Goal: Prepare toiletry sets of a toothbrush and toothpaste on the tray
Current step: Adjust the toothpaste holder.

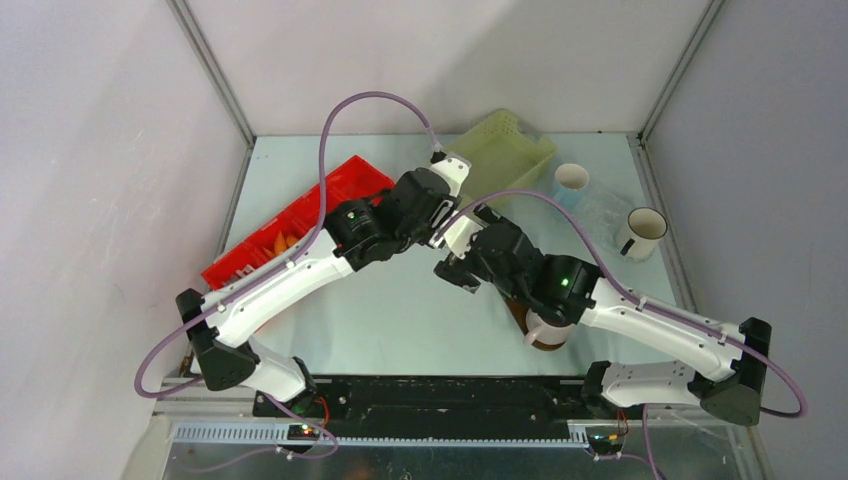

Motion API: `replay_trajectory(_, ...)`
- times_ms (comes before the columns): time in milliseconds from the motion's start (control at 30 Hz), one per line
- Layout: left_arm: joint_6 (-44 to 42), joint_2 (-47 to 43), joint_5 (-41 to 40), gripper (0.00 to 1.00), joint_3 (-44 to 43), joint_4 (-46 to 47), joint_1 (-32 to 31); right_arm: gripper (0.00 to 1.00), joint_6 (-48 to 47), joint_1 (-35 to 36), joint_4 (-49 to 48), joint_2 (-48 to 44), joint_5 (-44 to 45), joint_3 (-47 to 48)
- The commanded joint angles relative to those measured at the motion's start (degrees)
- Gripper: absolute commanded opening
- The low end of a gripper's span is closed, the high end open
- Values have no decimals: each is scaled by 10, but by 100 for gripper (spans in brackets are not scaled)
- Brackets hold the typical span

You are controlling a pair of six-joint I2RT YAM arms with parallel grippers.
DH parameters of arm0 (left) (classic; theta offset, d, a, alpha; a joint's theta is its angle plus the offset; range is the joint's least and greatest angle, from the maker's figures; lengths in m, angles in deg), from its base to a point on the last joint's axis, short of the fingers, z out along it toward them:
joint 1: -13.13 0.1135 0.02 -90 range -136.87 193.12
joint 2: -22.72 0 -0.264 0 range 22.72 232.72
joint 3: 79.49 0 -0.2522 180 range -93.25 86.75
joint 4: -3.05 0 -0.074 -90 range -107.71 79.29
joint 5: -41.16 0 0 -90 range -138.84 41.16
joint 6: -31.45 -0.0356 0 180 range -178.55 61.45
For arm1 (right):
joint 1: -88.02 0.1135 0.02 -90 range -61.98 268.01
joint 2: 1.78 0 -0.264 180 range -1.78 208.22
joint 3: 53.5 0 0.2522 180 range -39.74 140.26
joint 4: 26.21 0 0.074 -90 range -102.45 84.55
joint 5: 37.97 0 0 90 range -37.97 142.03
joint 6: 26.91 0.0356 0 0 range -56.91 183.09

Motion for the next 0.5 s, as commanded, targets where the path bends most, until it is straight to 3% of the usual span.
replay_trajectory(0, 21, -11, 6, 0, -36, 30, -2, 96, -24, 10, -15, 6, 34, 24)
replay_trajectory(133, 21, -10, 7, 0, -36, 29, -2, 85, -34, 19, -21, 4, 40, 24)
replay_trajectory(233, 21, -10, 11, 3, -39, 29, -2, 68, -42, 24, -19, 6, 48, 24)
replay_trajectory(467, 11, -18, -8, 43, -39, 27, -1, 35, -64, 29, -2, -4, 50, 24)
